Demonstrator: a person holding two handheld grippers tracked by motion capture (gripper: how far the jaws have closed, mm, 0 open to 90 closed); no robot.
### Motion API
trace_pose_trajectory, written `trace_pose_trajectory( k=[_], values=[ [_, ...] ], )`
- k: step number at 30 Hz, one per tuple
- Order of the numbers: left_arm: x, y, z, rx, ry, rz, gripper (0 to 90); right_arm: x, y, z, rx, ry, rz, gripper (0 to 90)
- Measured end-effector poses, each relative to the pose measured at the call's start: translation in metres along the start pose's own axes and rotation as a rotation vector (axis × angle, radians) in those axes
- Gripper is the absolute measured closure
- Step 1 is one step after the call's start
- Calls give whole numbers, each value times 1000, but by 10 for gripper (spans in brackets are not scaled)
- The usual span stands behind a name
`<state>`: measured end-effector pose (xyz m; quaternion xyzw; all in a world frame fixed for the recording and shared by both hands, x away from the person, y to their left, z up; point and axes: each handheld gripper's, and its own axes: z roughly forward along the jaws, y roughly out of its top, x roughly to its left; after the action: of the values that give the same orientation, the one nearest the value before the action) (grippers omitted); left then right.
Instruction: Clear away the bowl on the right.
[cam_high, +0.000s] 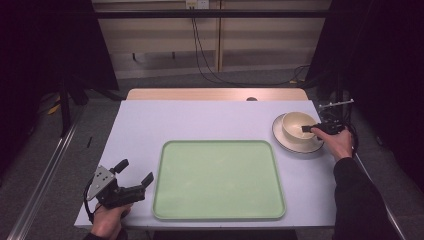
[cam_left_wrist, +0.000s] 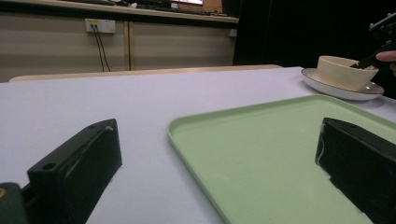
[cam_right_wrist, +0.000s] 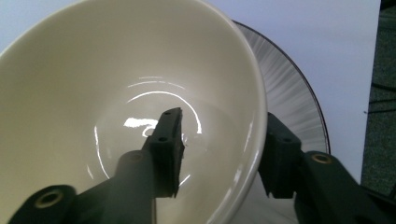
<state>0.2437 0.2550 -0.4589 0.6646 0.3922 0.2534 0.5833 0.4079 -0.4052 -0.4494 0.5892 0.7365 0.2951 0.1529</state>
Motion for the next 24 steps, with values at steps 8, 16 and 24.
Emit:
trace_pose_trajectory(
  k=[8,16,24],
  values=[
    [0,0,0,0,-2,0,3,-4,-1,1,27,21,27,684],
    [0,0,0,3,-6,5,3,-2,2,2,33,9,38,793],
    [0,0,0,3,-8,2,3,-2,4,2,36,11,52,829]
  ],
)
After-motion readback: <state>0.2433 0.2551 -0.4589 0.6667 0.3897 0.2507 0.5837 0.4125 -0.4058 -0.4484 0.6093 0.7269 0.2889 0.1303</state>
